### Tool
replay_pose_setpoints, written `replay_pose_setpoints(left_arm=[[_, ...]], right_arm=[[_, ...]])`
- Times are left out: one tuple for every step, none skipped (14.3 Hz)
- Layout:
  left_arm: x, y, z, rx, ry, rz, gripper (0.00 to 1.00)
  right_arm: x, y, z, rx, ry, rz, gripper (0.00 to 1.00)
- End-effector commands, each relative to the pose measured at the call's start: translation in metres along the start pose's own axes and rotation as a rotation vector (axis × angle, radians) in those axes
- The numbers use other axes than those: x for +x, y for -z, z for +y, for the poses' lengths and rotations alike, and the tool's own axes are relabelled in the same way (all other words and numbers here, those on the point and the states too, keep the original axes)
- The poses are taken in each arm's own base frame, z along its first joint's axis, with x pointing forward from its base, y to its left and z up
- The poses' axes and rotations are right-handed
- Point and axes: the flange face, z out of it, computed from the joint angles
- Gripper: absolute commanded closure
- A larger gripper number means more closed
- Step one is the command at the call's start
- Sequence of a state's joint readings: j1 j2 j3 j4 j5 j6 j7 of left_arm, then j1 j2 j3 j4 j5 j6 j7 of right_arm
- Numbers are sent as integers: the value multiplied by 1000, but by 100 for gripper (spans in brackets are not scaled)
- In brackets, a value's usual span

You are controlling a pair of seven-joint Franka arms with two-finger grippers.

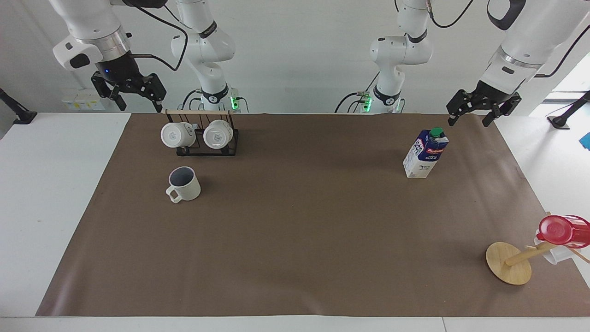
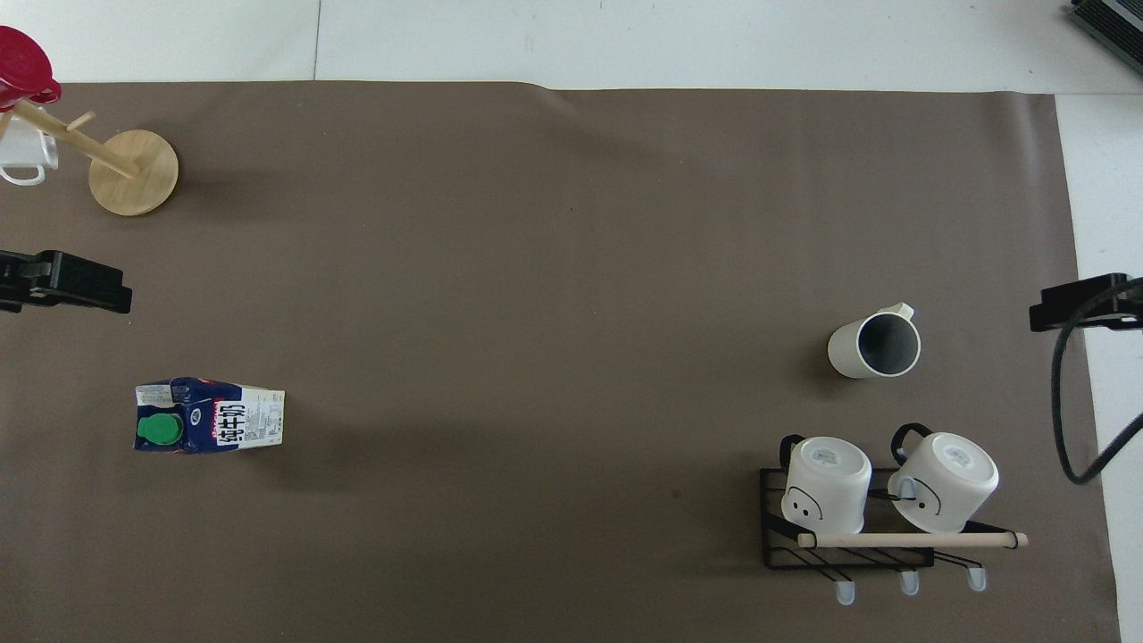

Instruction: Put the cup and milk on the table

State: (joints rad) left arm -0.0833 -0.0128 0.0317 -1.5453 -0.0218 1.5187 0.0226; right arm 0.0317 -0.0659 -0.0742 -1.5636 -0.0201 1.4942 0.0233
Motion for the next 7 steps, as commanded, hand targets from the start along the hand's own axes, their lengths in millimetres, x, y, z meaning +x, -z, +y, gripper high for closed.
replay_pose_setpoints(left_arm=[[-3, 7, -2, -4, 11, -3, 0], [-3, 7, -3, -4, 12, -3, 0], [-3, 7, -2, -4, 11, -3, 0], [-3, 7, -3, -4, 12, -3, 0], [-3, 7, -2, -4, 11, -3, 0], [-3, 7, -3, -4, 12, -3, 0], [-3, 7, -3, -4, 12, -3, 0]], right_arm=[[-7, 0, 5, 6, 2, -3, 0], [-7, 0, 5, 6, 5, -6, 0], [-8, 1, 5, 6, 8, -7, 0], [-7, 1, 4, 7, 10, -4, 0], [-8, 2, 1, 9, 16, -3, 0], [-8, 2, -2, 10, 20, -3, 0], [-8, 2, -3, 9, 22, -3, 0]])
